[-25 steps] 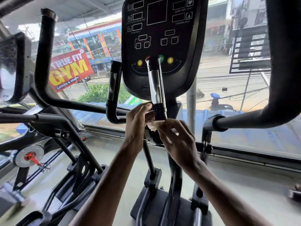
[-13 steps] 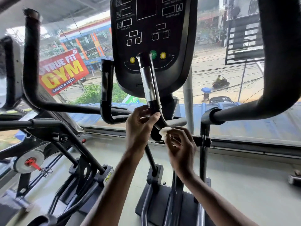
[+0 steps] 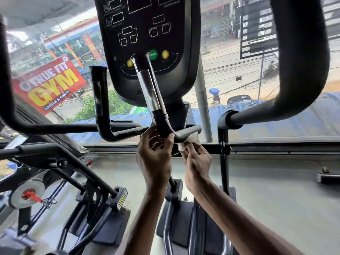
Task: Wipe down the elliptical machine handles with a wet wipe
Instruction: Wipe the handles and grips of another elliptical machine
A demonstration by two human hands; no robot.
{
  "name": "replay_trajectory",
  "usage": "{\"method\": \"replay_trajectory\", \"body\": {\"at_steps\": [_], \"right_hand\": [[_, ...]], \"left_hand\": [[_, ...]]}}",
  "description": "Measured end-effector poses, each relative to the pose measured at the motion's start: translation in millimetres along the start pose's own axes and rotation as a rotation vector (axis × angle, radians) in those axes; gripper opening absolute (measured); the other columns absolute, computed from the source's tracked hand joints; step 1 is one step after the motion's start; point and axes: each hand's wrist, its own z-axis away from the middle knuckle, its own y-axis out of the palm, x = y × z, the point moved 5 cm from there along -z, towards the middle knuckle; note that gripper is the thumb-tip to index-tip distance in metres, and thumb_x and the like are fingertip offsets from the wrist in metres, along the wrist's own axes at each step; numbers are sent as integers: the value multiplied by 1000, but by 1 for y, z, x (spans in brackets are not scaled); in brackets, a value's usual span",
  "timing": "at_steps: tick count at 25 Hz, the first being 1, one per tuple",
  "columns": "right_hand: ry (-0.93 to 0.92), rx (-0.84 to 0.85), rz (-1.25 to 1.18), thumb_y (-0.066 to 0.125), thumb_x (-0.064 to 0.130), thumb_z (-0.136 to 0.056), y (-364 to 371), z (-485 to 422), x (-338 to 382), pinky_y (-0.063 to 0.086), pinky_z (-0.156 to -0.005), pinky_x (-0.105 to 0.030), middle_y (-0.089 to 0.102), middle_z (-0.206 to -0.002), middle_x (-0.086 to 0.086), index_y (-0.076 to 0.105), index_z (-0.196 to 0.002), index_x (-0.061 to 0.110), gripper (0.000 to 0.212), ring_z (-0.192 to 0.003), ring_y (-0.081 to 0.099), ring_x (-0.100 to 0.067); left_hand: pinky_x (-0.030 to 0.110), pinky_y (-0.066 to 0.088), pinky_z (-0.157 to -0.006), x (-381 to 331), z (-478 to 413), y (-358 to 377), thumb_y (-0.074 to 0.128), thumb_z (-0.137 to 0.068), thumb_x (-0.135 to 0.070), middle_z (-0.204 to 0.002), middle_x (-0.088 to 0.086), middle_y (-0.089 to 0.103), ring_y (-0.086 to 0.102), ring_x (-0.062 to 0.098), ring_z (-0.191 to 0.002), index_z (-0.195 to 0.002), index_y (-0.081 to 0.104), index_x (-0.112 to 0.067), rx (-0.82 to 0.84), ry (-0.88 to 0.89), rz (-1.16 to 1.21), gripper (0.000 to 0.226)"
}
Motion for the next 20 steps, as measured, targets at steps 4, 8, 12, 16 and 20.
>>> {"method": "replay_trajectory", "body": {"at_steps": [4,8,12,16,20], "right_hand": [[-119,83,169,70,19,-93,-1,2,1,58,-88,-26,77,-94,-6,71,-97,7,12,-94,74,-18],[-35,-18,89,73,17,-91,-8,-21,9,58,-87,-28,78,-88,-4,72,-93,7,10,-91,75,-20],[-66,52,114,76,11,-87,-9,-14,10,59,-86,-27,78,-90,-9,75,-97,2,13,-90,75,-20],[-56,-17,47,75,8,-88,-11,-35,15,57,-78,-24,78,-79,-2,74,-89,4,4,-79,75,-14],[-101,44,120,77,14,-87,-15,-25,3,59,-87,-30,78,-91,-10,75,-97,3,15,-91,75,-24]], "left_hand": [[41,62,-80,-3,11,4,80,-82,-13,-130,5,56,64,11,-111,-132,60,-6,-92,261,-122,54],[41,53,-100,-8,17,9,77,-87,-10,-137,17,54,53,30,-128,-136,55,2,-100,509,-340,55],[20,39,-111,-8,19,9,77,-88,-10,-134,25,57,52,27,-129,-132,58,8,-82,635,-427,51],[14,35,-110,-10,20,10,76,-89,-10,-132,26,57,52,16,-130,-131,58,9,-70,647,-428,50],[11,29,-113,-12,21,13,77,-87,-9,-133,28,55,44,13,-136,-131,56,12,-70,635,-437,52]]}}
